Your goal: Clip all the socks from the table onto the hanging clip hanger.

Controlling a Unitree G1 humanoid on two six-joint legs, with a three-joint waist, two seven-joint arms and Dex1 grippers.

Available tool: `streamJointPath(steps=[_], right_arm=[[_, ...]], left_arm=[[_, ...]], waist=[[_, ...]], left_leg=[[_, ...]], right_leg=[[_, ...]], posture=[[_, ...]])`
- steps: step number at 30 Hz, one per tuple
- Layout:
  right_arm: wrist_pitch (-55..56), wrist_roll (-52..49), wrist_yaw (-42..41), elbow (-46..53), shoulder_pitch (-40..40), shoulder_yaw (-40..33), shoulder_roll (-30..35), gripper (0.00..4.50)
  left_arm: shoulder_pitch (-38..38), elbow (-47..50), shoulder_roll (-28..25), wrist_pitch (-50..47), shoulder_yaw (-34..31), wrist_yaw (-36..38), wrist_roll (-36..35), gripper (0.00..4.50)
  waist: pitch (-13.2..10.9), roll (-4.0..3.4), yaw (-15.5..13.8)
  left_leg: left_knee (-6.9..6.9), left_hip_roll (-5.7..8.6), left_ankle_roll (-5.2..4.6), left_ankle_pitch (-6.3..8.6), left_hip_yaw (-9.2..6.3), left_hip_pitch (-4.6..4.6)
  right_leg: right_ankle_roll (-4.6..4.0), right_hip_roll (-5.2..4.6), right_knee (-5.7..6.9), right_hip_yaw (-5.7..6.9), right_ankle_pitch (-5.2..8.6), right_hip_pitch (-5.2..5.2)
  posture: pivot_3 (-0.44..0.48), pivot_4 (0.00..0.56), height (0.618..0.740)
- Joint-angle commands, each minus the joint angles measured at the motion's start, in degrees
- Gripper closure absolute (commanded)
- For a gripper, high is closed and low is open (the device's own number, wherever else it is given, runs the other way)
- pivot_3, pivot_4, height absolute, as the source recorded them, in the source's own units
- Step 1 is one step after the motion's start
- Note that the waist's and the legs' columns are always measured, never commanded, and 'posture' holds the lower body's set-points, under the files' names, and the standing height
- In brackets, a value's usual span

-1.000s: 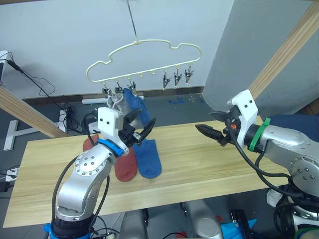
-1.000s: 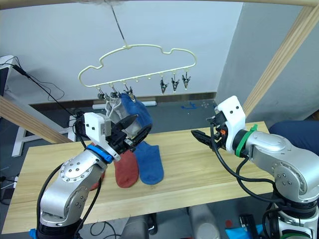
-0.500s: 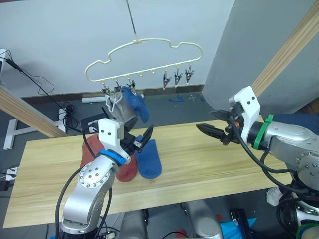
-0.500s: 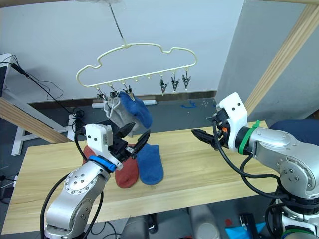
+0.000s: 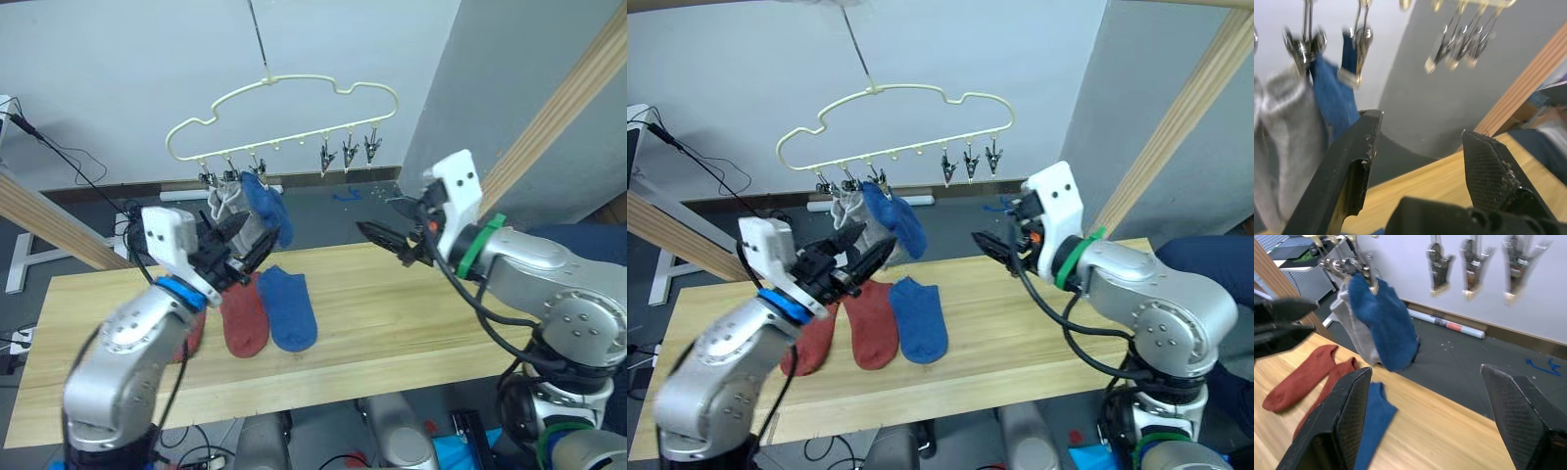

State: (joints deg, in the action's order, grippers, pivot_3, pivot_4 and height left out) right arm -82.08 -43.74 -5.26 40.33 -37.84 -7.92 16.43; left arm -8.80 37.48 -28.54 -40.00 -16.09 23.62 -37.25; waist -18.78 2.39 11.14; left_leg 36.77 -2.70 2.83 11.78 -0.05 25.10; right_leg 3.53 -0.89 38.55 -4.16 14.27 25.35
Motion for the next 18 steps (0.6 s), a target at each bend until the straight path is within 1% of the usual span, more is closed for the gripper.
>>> streamJointPath(steps=[1,2,5,8,14,18], right_arm=[[0.2,1.9,2.7,1.7,-1.5,1.3,-1.4,0.8],[0.1,2.2,2.9,1.8,-1.6,1.4,-1.7,0.8],[3.6,6.7,5.9,-1.2,-2.5,6.4,-5.2,0.75],[5.1,9.7,7.7,-3.4,-3.6,9.4,-8.4,0.75],[5.9,11.8,8.0,-4.6,-4.8,9.2,-11.8,0.75],[7.0,12.9,7.6,-6.5,-6.6,9.4,-13.2,0.75]], left_arm=[[-1.5,0.8,-3.0,-1.1,-2.7,3.3,-5.1,1.54],[-1.5,0.8,-3.6,-1.2,-2.8,3.5,-5.7,1.54],[-3.9,-0.5,-7.5,-1.1,-3.9,6.0,-6.8,2.13],[-4.5,-1.3,-11.4,-1.8,-4.3,7.8,-7.4,3.05],[-6.7,-2.9,-14.7,-1.9,-5.4,8.4,-8.7,3.05],[-8.0,-4.0,-17.5,-2.2,-6.4,9.3,-9.0,3.05]], waist=[[0.0,0.0,-0.1],[0.0,0.0,-0.1],[0.0,0.0,-0.3],[0.0,-0.01,-0.2],[0.0,-0.01,-1.8],[0.0,-0.02,-2.8]], left_leg=[[-0.02,0.01,0.0,0.0,0.01,0.02],[-0.04,0.02,0.0,0.0,0.02,0.04],[-0.17,0.01,0.0,0.01,0.0,0.08],[-0.41,-0.01,0.01,0.0,0.01,0.07],[-0.71,0.0,0.01,0.0,0.03,0.18],[-0.7,-0.01,0.02,-0.01,0.02,0.64]], right_leg=[[0.0,-0.02,-0.04,0.0,0.0,0.01],[0.01,-0.05,-0.08,0.0,0.0,0.01],[0.01,-0.07,-0.32,0.06,0.0,0.0],[0.0,-0.04,-0.41,0.04,0.0,0.07],[-0.27,-0.08,-0.53,0.08,-0.15,0.25],[-0.32,-0.09,-0.48,0.12,-0.16,0.7]], posture=[[-0.219,0.328,0.74],[-0.207,0.328,0.74],[-0.198,0.332,0.74],[-0.186,0.333,0.74],[-0.161,0.332,0.74],[-0.149,0.332,0.74]])
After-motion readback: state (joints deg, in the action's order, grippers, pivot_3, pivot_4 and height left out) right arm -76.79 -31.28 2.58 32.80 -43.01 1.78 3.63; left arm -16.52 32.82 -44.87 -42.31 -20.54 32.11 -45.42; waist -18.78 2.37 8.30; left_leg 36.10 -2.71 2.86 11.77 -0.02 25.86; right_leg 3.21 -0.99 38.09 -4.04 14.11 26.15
